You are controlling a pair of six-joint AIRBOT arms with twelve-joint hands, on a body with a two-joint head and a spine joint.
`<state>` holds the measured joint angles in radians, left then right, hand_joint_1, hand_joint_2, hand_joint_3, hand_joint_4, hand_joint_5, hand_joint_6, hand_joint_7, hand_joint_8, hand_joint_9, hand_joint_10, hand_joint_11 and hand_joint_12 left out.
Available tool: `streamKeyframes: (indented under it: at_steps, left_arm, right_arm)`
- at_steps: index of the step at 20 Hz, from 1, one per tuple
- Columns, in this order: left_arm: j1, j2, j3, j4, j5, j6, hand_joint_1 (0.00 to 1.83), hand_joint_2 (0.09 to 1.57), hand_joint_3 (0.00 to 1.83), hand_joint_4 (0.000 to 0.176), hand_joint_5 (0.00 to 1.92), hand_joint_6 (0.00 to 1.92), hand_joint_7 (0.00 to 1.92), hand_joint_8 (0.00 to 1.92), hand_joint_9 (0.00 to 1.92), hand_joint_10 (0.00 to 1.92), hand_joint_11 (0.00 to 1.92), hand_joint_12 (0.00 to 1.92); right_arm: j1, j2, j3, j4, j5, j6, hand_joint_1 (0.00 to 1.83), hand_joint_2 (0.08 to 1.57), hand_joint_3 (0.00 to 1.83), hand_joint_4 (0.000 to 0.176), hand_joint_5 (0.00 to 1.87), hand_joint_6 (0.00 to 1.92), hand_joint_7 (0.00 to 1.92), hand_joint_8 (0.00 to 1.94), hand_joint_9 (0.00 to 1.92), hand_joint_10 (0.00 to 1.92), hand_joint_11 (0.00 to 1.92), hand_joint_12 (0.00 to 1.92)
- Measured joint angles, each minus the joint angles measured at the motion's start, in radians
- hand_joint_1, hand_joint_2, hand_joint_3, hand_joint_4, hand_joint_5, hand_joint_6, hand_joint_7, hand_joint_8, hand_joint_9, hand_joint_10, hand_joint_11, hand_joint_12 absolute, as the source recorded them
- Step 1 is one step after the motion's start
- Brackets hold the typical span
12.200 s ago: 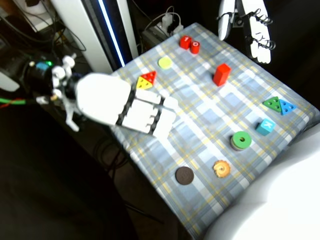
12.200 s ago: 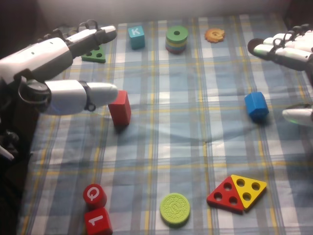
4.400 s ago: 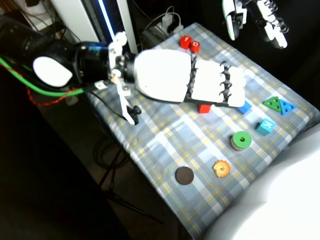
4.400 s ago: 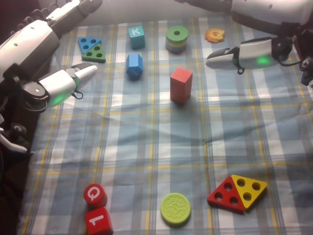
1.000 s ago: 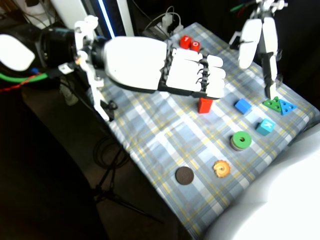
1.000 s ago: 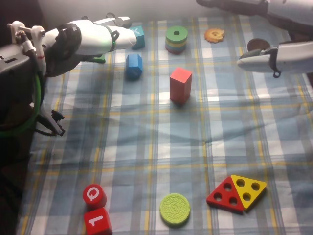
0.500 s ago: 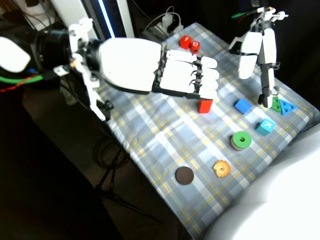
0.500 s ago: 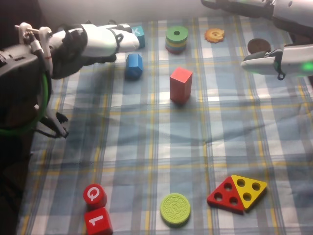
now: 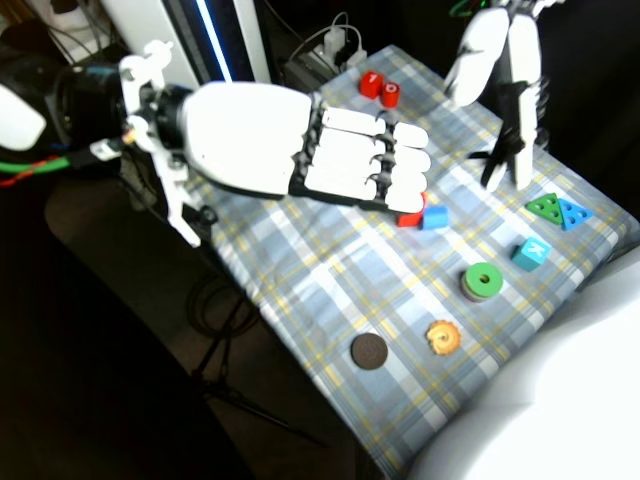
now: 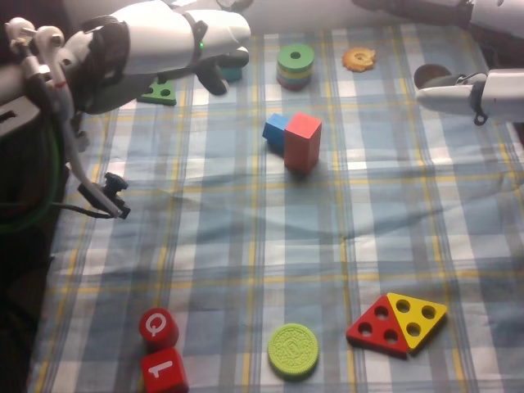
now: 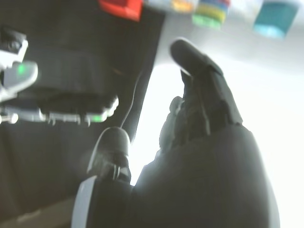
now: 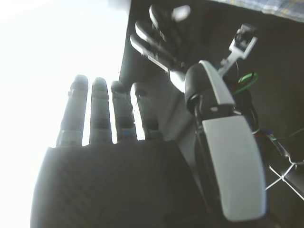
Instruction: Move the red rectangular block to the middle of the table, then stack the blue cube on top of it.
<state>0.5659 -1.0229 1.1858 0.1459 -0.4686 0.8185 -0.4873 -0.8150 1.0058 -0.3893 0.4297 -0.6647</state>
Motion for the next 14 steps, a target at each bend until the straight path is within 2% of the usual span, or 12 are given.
streamKeyframes:
  at_steps: [1,2,3,4,5,6,7,9,11,12,13,14]
  left_arm:
    - [0.000,0.005,-0.008,0.000,-0.014,0.002,0.00,1.51,0.00,0.085,0.00,0.00,0.00,0.00,0.18,0.04,0.00,1.38]
    - [0.000,0.017,-0.023,0.000,-0.042,0.019,0.00,1.52,0.00,0.016,0.00,0.00,0.00,0.00,0.05,0.02,0.00,0.66]
    - [0.000,0.029,-0.034,0.000,-0.059,0.026,0.00,1.54,0.01,0.000,0.00,0.00,0.00,0.00,0.04,0.02,0.00,0.58]
    - [0.000,0.037,-0.039,-0.002,-0.069,0.030,0.00,1.55,0.00,0.000,0.00,0.00,0.00,0.00,0.10,0.03,0.00,1.03]
    - [0.000,0.050,-0.048,-0.006,-0.079,0.035,0.00,1.55,0.00,0.002,0.00,0.00,0.00,0.00,0.17,0.05,0.00,1.29]
    - [0.000,0.063,-0.061,-0.008,-0.086,0.048,0.00,1.56,0.00,0.007,0.00,0.00,0.00,0.00,0.20,0.06,0.00,1.36]
    - [0.000,0.079,-0.079,-0.008,-0.104,0.067,0.00,1.57,0.02,0.014,0.00,0.00,0.00,0.00,0.12,0.02,0.00,1.32]
    - [0.000,0.084,-0.092,-0.005,-0.125,0.081,0.00,1.57,0.08,0.026,0.00,0.00,0.00,0.00,0.02,0.02,0.00,0.96]
    - [0.006,0.084,-0.091,-0.003,-0.121,0.083,0.01,1.57,0.06,0.003,0.00,0.00,0.00,0.00,0.00,0.00,0.00,0.12]
    - [0.012,0.084,-0.088,-0.005,-0.111,0.084,0.01,1.57,0.06,0.003,0.00,0.00,0.00,0.00,0.00,0.00,0.00,0.12]
    - [0.013,0.081,-0.082,-0.007,-0.085,0.085,0.00,1.54,0.03,0.012,0.00,0.00,0.00,0.00,0.00,0.00,0.07,0.04]
    - [0.013,0.073,-0.076,-0.008,-0.072,0.085,0.00,1.56,0.00,0.025,0.00,0.00,0.00,0.00,0.00,0.00,0.01,0.60]
  right_arm:
    - [0.000,0.000,0.000,0.000,0.001,0.000,0.55,1.29,0.00,0.067,0.00,0.00,0.00,0.00,0.00,0.00,0.00,0.00]
    - [0.000,0.000,0.000,0.000,0.001,0.000,0.52,1.27,0.00,0.058,0.00,0.00,0.00,0.00,0.00,0.00,0.00,0.00]
    - [0.000,0.000,0.000,0.000,0.001,0.000,0.53,1.27,0.00,0.051,0.00,0.00,0.00,0.00,0.00,0.00,0.00,0.00]
    - [0.000,0.000,0.000,0.001,0.000,0.000,0.54,1.26,0.00,0.059,0.00,0.00,0.00,0.00,0.00,0.00,0.00,0.00]
    - [0.000,0.000,0.000,0.001,0.000,0.000,0.57,1.25,0.00,0.072,0.00,0.00,0.00,0.00,0.00,0.00,0.00,0.00]
    - [-0.004,0.000,0.000,0.001,0.003,0.000,0.59,1.24,0.00,0.085,0.00,0.00,0.00,0.00,0.00,0.00,0.00,0.00]
    - [-0.009,0.000,0.000,0.002,0.005,0.000,0.61,1.23,0.00,0.075,0.00,0.00,0.00,0.00,0.00,0.00,0.00,0.00]
    - [-0.010,0.000,-0.001,0.000,0.000,0.000,0.58,1.22,0.00,0.080,0.00,0.00,0.00,0.00,0.00,0.00,0.01,0.01]
    - [-0.010,-0.001,-0.001,0.001,0.003,0.000,0.64,1.22,0.00,0.074,0.00,0.00,0.00,0.00,0.00,0.00,0.01,0.01]
    - [-0.010,-0.001,-0.001,0.001,0.003,0.000,0.64,1.22,0.00,0.074,0.00,0.00,0.00,0.00,0.00,0.00,0.01,0.01]
    - [-0.010,-0.001,-0.001,0.000,0.002,0.000,0.68,1.23,0.00,0.095,0.00,0.00,0.00,0.00,0.00,0.00,0.00,0.01]
    - [-0.011,-0.002,-0.001,0.001,0.002,0.000,0.65,1.23,0.00,0.107,0.00,0.00,0.00,0.00,0.00,0.00,0.01,0.01]
